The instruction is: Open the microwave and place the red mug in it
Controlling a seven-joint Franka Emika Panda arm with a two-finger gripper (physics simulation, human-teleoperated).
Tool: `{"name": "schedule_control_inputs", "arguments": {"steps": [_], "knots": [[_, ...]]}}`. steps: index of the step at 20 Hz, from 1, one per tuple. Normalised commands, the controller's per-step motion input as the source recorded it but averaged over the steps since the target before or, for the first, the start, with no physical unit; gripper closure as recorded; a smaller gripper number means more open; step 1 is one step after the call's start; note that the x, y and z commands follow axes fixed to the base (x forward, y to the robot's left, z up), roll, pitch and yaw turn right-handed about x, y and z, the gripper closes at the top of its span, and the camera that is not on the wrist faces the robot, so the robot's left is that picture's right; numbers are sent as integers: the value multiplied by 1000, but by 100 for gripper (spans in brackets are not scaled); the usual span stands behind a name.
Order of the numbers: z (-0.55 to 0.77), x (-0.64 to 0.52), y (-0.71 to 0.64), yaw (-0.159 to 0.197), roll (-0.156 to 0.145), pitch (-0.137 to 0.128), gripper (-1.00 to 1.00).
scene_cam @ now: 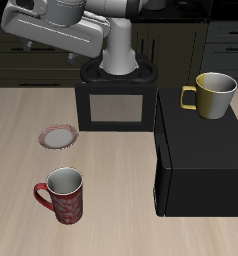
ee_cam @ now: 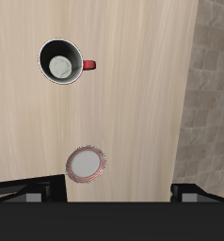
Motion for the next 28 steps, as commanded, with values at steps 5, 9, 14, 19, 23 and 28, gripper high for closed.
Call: {"name": "schedule_control_inputs", "arguments": {"steps": [5,9,14,19,23,28], "knots": [[95,416,196,-7,22,-28,-100],[60,359,103,10,-14,-6,-100],[-5,332,143,-24,31,12,-100],[-26,301,76,-35,26,3,-100],[-52,232,68,-78,9,2,-100],[-60,118,144,22,5,15,-100]]}}
